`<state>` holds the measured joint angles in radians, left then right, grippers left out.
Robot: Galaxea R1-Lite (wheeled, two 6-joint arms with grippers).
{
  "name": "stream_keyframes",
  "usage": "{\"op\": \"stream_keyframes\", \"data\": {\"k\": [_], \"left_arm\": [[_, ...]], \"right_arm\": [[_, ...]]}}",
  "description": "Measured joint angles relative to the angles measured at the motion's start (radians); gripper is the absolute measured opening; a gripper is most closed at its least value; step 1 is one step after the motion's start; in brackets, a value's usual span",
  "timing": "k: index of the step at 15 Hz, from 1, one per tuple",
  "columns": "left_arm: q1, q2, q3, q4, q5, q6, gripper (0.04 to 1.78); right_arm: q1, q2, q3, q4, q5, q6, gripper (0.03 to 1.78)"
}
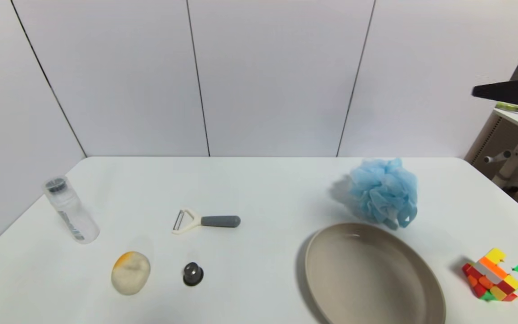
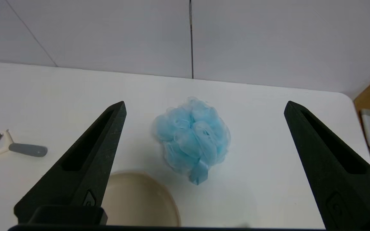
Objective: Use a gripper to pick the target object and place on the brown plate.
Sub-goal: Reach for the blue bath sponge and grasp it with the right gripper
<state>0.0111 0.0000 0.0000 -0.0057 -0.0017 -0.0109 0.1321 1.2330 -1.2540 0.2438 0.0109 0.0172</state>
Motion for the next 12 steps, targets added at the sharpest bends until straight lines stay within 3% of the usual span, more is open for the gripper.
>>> {"op": "stream_keyframes", "data": {"k": [6,12], "left_arm": [[0.0,0.0,0.0,0.0,0.0,0.0,1.69],[0.0,0.0,0.0,0.0,0.0,0.0,1.69]], "right_arm": [[-0.008,0.377,-0.306,0.359,0.026,-0.072,1.7],[-0.001,0.654,-0.52,0.504,0.03,-0.146,1.7]]}}
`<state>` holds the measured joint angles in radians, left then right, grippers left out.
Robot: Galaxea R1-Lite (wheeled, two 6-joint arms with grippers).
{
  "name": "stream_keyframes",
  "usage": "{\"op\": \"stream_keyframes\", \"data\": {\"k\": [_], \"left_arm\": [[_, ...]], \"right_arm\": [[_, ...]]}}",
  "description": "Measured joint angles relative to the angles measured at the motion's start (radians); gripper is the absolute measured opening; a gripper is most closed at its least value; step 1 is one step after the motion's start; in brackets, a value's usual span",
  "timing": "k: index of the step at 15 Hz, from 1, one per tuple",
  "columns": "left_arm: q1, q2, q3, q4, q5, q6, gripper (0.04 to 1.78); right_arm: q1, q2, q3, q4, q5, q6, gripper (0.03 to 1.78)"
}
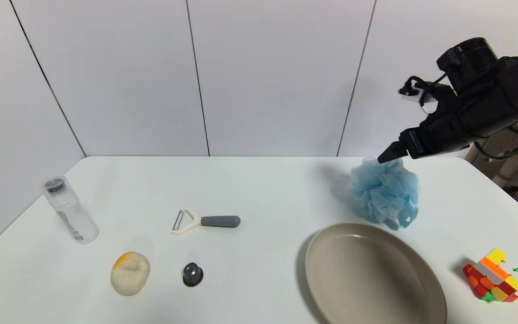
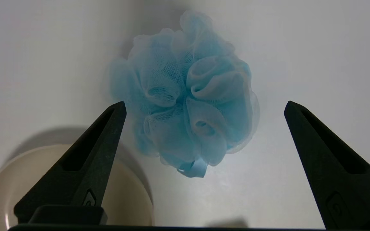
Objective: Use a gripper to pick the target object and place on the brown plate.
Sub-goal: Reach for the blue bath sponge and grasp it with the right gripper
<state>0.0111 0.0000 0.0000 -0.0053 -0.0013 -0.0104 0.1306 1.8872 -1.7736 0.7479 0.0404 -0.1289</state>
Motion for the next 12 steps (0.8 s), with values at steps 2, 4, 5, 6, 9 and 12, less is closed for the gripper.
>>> {"op": "stream_keyframes", "data": {"k": [2,4,5,6,9,12], "left_arm": [[0.0,0.0,0.0,0.0,0.0,0.0,1.69],[0.0,0.0,0.0,0.0,0.0,-0.001,1.69],[0.0,0.0,0.0,0.0,-0.001,-0.001,1.69],[0.0,0.0,0.0,0.0,-0.001,-0.001,1.69],[0.0,0.0,0.0,0.0,0.0,0.0,1.69],[0.0,0.0,0.0,0.0,0.0,-0.001,1.69]], "right_arm": [[0.005,0.061,-0.028,0.027,-0.001,-0.02,1.7],[0.006,0.108,-0.038,0.03,-0.001,-0.062,1.7],[0.006,0.126,-0.04,0.03,-0.001,-0.068,1.7],[0.007,0.144,-0.043,0.03,-0.001,-0.07,1.7],[0.008,0.199,-0.067,0.03,-0.002,-0.075,1.7],[0.007,0.234,-0.062,0.033,-0.002,-0.093,1.7]]}}
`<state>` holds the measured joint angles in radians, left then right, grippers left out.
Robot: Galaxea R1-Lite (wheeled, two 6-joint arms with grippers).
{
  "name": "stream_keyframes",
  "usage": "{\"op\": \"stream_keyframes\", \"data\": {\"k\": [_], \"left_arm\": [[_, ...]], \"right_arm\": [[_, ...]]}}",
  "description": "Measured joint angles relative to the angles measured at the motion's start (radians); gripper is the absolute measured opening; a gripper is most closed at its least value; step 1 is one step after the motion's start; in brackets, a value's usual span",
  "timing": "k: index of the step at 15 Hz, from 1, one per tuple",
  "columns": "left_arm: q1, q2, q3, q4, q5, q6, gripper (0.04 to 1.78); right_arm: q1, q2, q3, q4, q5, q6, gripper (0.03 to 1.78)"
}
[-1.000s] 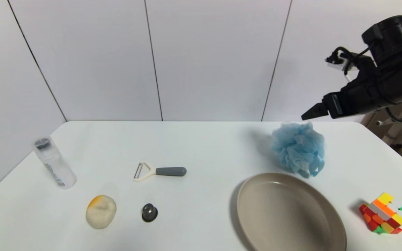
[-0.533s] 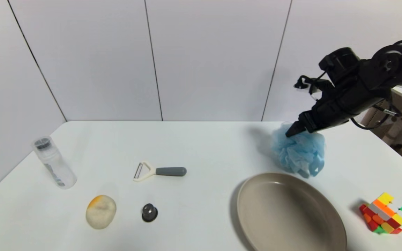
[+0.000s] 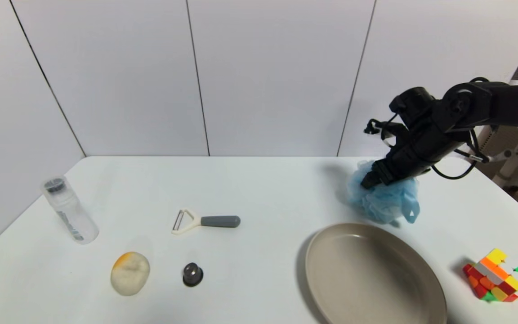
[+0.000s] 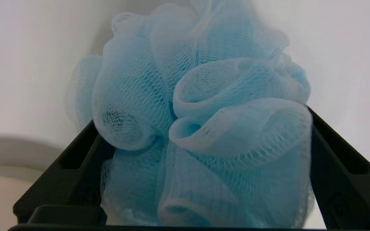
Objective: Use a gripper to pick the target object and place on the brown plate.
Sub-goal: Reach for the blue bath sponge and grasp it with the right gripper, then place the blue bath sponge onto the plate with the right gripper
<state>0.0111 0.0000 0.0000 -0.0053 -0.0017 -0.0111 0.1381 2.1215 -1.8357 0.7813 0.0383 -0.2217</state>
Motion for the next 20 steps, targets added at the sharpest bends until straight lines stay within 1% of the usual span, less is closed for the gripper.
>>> {"op": "stream_keyframes", "data": {"k": [7,8,10,12,13,14,16,18,20], "left_arm": [[0.0,0.0,0.0,0.0,0.0,0.0,1.69],[0.0,0.0,0.0,0.0,0.0,0.001,1.69],[0.0,0.0,0.0,0.0,0.0,0.0,1.69],[0.0,0.0,0.0,0.0,0.0,0.0,1.69],[0.0,0.0,0.0,0.0,0.0,0.0,1.69],[0.0,0.0,0.0,0.0,0.0,0.0,1.69],[0.0,0.0,0.0,0.0,0.0,0.001,1.69],[0.0,0.0,0.0,0.0,0.0,0.0,1.69],[0.0,0.0,0.0,0.0,0.0,0.0,1.69]], "right_arm": [[-0.001,0.07,0.002,0.0,-0.007,0.002,1.7],[-0.002,0.073,0.002,0.006,-0.006,0.006,1.63],[-0.004,0.076,0.001,0.016,-0.005,0.008,1.31],[-0.008,0.073,0.001,0.02,-0.005,0.016,1.07],[-0.007,0.067,0.0,0.022,-0.005,0.037,0.98],[-0.001,0.058,-0.001,0.023,-0.006,0.071,0.9],[0.01,0.027,-0.003,0.047,-0.005,0.116,0.78],[0.016,-0.021,-0.003,0.125,-0.007,0.131,0.7],[0.021,-0.093,-0.001,0.186,-0.004,0.167,0.66]]}}
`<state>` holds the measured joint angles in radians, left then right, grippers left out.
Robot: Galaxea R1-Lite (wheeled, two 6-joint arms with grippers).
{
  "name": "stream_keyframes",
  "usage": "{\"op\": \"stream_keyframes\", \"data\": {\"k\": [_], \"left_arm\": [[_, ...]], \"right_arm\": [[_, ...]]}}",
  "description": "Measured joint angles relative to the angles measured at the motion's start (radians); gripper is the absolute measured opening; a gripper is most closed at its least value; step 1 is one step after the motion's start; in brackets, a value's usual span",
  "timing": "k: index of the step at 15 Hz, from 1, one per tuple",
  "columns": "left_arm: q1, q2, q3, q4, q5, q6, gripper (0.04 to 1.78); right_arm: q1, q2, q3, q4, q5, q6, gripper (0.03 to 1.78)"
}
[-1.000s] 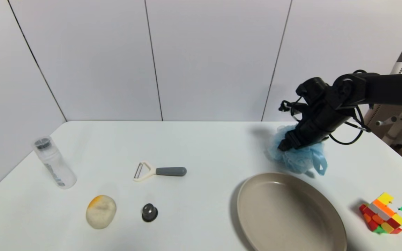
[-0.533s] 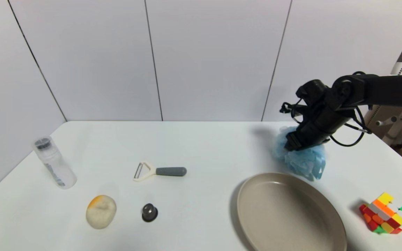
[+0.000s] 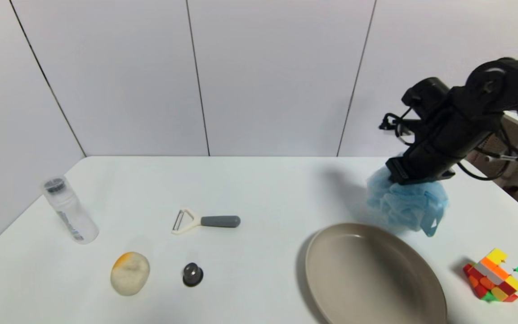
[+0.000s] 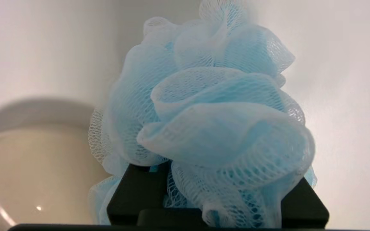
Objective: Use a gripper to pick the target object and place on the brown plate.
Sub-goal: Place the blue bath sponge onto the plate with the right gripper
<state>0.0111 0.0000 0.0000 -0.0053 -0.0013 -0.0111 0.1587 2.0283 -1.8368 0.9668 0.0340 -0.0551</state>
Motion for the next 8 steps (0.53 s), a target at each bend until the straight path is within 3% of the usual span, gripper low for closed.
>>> {"op": "stream_keyframes", "data": {"k": [3,5,8], "left_arm": [[0.0,0.0,0.0,0.0,0.0,0.0,1.69],[0.0,0.0,0.0,0.0,0.0,0.0,1.69],[0.001,0.0,0.0,0.0,0.0,0.0,1.69]], "right_arm": [[0.029,-0.152,0.039,0.043,0.014,0.027,0.54],[0.052,-0.262,0.099,0.048,0.066,0.025,0.43],[0.104,-0.418,0.287,0.019,0.144,0.006,0.38]]}}
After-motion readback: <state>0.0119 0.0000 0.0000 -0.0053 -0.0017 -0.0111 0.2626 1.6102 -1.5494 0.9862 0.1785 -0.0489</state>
